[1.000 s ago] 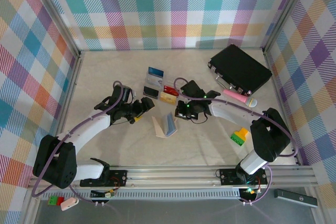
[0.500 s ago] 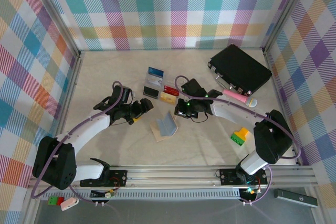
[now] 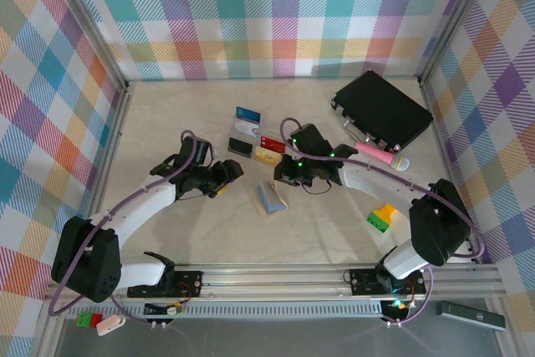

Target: Take the credit cards out of the card holder

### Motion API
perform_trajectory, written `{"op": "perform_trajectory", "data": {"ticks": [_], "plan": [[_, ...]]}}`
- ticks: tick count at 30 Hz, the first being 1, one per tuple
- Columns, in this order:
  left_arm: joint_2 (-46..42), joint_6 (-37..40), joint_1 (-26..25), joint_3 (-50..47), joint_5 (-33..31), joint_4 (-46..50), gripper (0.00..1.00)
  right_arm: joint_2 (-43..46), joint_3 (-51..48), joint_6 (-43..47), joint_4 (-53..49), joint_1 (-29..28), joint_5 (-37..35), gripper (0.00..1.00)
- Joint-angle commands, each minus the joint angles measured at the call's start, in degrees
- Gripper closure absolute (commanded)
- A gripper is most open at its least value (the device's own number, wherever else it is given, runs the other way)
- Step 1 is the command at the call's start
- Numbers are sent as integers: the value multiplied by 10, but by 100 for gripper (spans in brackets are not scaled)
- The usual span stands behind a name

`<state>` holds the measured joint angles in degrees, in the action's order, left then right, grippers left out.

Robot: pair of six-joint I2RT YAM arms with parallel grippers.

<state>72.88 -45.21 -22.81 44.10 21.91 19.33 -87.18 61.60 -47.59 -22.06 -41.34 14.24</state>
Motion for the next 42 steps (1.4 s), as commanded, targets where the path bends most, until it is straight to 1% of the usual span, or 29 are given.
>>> {"op": "perform_trajectory", "data": {"ticks": [1, 4, 8, 10, 13, 17, 20, 25, 33, 38, 42], "plan": [[-2, -9, -10, -5, 7, -13, 35, 10, -8, -1, 27, -5, 21, 92], [4, -10, -19, -7, 10, -19, 38, 8, -12, -4, 16, -6, -2, 92], [21, -17, -39, -6, 21, -29, 43, 4, -10, 0, -53, -5, -89, 92], [32, -24, -54, -5, 27, -61, 47, 4, -14, 4, -80, -1, -122, 92], [56, -30, -82, 3, 28, -77, 53, 10, -27, 7, -102, 5, -154, 92], [101, -35, -125, 31, 25, -98, 62, 17, -54, 1, -116, 18, -176, 92], [139, -38, -154, 58, 23, -116, 67, 19, -77, -3, -110, 31, -180, 91], [219, -39, -189, 111, 32, -125, 72, 9, -99, 16, -84, 51, -167, 89], [304, -31, -217, 161, 21, -119, 83, 13, -128, 28, -47, 74, -129, 81], [346, -28, -227, 185, 5, -92, 93, 59, -127, 30, -68, 80, -139, 73], [366, -27, -227, 188, 0, -82, 99, 101, -117, 37, -85, 80, -141, 71]]}}
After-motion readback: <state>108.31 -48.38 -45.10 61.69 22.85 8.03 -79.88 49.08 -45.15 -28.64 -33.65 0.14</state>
